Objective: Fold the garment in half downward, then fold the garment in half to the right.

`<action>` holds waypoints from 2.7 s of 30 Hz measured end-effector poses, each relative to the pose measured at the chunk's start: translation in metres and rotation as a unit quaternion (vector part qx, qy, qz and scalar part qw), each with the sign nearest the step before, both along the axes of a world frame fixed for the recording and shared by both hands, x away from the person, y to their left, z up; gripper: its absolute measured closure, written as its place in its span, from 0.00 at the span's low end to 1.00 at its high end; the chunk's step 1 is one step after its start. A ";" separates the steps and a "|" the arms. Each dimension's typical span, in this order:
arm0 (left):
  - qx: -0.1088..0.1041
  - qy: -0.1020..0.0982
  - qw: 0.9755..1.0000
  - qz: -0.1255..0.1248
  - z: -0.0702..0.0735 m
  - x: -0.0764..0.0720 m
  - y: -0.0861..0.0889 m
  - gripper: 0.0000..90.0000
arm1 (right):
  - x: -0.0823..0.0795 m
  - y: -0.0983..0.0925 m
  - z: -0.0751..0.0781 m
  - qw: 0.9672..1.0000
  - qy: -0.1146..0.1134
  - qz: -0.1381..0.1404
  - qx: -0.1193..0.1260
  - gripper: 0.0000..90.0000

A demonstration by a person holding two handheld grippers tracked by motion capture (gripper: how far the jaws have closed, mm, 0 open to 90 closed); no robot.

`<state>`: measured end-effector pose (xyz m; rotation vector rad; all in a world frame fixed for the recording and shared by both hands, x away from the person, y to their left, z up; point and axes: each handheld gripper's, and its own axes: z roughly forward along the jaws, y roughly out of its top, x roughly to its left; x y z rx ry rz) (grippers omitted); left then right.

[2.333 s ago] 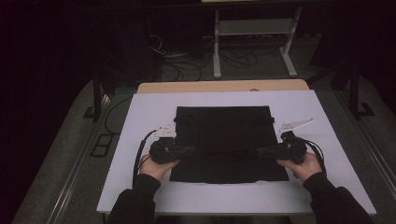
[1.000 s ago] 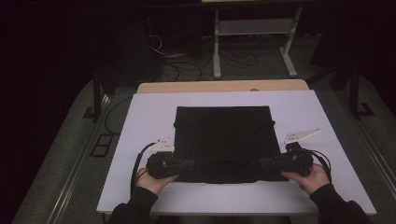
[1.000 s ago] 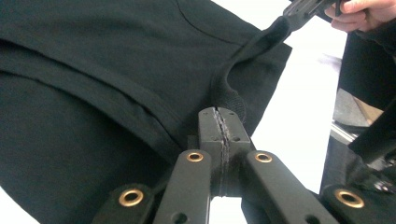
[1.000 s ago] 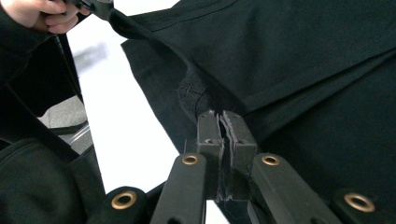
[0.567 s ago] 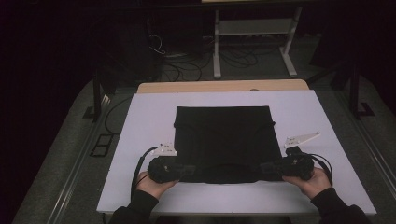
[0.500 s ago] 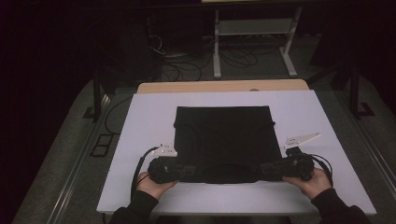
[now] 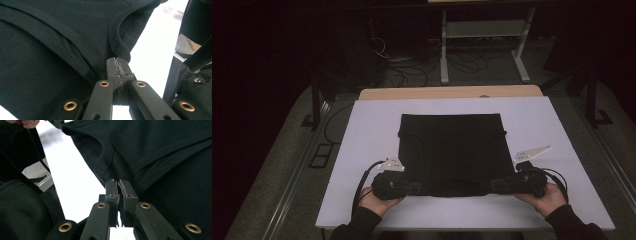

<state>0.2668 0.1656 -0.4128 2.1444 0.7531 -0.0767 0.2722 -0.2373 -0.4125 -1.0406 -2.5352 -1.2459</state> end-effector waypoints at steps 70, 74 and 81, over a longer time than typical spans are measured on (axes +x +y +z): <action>-0.032 -0.066 0.991 0.108 -0.002 -0.002 0.046 0.00 | 0.032 0.035 0.033 0.993 -0.097 -0.041 -0.054 0.00; -0.036 -0.074 0.990 0.116 -0.001 -0.002 0.050 0.00 | 0.040 0.040 0.036 0.993 -0.099 -0.038 -0.054 0.00; -0.039 -0.083 0.987 0.128 -0.002 -0.002 0.058 0.00 | 0.053 0.050 0.042 0.992 -0.105 -0.031 -0.059 0.00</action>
